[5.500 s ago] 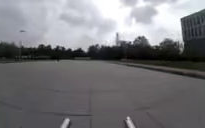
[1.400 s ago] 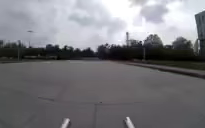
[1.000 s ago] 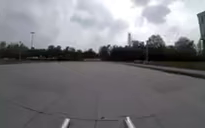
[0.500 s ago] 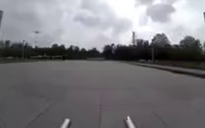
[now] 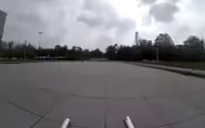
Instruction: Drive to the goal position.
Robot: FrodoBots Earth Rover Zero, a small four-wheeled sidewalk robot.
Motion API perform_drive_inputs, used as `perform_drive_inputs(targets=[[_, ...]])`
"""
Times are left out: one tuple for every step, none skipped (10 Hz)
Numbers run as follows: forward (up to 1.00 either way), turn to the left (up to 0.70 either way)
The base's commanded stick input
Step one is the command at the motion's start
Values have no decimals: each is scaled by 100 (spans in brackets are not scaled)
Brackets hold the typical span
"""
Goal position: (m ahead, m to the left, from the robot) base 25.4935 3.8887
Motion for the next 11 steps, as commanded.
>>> perform_drive_inputs(targets=[[100,0],[100,0],[100,0],[58,0],[8,0],[0,0],[76,0],[100,0],[100,0],[100,0],[100,0]])
